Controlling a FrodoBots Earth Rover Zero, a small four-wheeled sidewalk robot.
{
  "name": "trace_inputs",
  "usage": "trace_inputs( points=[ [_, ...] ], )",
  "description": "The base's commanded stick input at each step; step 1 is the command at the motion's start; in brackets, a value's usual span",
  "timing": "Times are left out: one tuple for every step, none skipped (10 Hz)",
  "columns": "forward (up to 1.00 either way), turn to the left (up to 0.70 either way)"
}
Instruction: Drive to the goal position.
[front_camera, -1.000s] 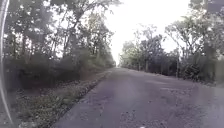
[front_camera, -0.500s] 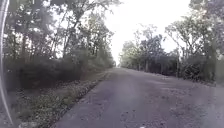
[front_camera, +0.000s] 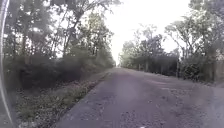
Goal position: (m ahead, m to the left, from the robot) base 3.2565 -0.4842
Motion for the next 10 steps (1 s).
trace_inputs(
  points=[
    [0.05,0.0],
    [0.05,0.0],
    [0.05,0.0],
    [0.05,0.0],
    [0.05,0.0],
    [0.05,0.0],
    [0.05,0.0],
    [0.05,0.0],
    [0.05,0.0],
    [0.05,0.0]
  ],
)
